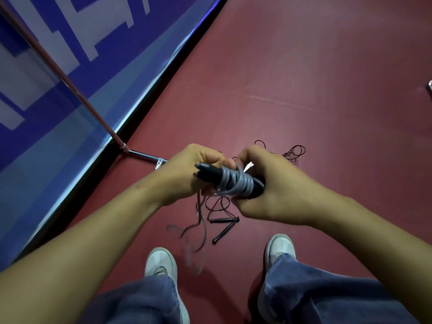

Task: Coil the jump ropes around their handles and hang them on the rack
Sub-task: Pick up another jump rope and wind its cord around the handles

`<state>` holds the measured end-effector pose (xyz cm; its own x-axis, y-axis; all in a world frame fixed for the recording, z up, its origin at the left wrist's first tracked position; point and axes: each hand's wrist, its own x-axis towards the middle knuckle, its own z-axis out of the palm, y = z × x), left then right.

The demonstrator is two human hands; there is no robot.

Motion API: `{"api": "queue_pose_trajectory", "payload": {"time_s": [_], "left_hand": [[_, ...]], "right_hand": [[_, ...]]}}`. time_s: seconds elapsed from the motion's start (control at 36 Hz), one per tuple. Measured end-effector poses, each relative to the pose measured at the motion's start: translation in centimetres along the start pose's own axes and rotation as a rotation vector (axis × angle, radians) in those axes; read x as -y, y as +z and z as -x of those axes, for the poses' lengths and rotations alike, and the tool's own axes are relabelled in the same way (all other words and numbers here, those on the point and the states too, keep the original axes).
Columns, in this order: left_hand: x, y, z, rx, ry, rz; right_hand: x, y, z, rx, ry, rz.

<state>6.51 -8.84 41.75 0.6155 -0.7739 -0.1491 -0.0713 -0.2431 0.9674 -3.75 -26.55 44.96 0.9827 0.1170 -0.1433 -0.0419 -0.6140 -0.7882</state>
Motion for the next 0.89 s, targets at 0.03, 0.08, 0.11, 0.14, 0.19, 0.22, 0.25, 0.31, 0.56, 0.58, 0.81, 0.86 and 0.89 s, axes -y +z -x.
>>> {"api": "queue_pose_trajectory", "payload": {"time_s": [0.03, 0.08, 0.11, 0.14, 0.19, 0.22, 0.25, 0.31, 0.56, 0.58, 0.81, 0.86, 0.89], "left_hand": [[0.2, 0.2, 0.0, 0.001, -0.021, -0.022], [0.6, 0.6, -0.1, 0.011, -0.081, 0.0], [0.7, 0.8, 0.0, 0.037, -0.106, 0.066], [1.0, 1.0, 0.1, 0.064, -0.134, 0.116], [1.4, 1.0, 0.4, 0.093, -0.204, 0.107], [1.7, 0.8, 0.6, 0.101, -0.245, 0.08], [1.8, 0.5, 0.9, 0.104, -0.287, 0.053], [1.7, 0.1, 1.2, 0.087, -0.317, -0.087], [-2.4, -1.5, 0.5, -0.107, 0.221, -0.945], [-2.3, -1.8, 0.5, -0.122, 0.248, -0.962], [-3.1, -1.4, 0.4, -0.156, 0.515, -1.015], [-3.4, -0.9, 0.4, -0.127, 0.568, -1.049], [-3.5, -0.8, 0.2, -0.112, 0.583, -1.047]], "right_hand": [[-0.1, -0.2, 0.0, -0.014, 0.0, -0.104], [-0.3, -0.5, 0.0, -0.028, 0.0, -0.27], [-0.4, -0.7, 0.0, -0.036, -0.006, -0.305], [-0.5, -0.9, -0.1, -0.055, -0.016, -0.317], [-1.1, -1.8, -0.3, -0.158, -0.026, -0.336], [-1.5, -2.4, -0.4, -0.22, -0.016, -0.355], [-2.1, -2.9, -0.5, -0.266, 0.007, -0.349], [-3.6, -3.5, -0.7, -0.293, 0.054, -0.186], [-5.6, -2.7, -0.8, -0.054, 0.167, 0.279], [-5.5, -2.4, -0.8, -0.028, 0.151, 0.284], [-4.9, -1.8, -1.2, 0.096, 0.159, 0.254], [-4.3, -1.4, -1.2, 0.183, 0.161, 0.245], [-3.9, -1.1, -1.2, 0.228, 0.152, 0.25]]}}
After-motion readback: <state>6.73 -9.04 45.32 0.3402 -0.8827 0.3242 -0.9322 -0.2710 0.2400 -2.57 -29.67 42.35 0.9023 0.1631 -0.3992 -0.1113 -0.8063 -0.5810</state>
